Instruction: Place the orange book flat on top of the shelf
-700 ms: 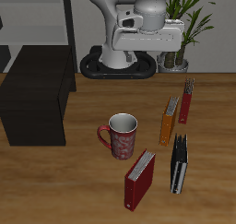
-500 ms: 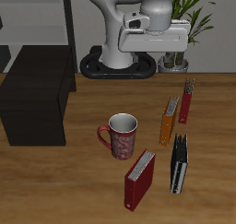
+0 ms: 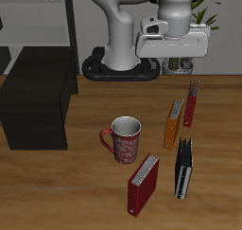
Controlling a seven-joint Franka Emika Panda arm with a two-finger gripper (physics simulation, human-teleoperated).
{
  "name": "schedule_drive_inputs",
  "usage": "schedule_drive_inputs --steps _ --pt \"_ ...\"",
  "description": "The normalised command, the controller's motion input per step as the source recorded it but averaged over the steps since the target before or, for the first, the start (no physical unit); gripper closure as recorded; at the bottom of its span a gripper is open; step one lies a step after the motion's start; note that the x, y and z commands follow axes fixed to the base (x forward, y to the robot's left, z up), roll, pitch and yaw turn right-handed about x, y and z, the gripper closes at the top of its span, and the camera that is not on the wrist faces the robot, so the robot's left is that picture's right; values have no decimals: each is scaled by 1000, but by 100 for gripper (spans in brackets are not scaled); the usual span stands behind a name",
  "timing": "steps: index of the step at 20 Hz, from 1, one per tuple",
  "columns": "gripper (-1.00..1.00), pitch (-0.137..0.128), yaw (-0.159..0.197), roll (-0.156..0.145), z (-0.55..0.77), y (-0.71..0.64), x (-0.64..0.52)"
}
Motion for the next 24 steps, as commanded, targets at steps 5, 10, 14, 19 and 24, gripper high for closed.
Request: schedule_drive_inputs --steps 5,10,14,19,24 --pt "-100 -31 -25 51 -235 367 40" --pt "-100 -25 7 33 -225 204 -28" --pt "-100 -15 -33 16 -222 29 19" --pt "-100 -5 -11 -1 -234 36 65" --pt "-100 -8 -28 -11 -142 62 41"
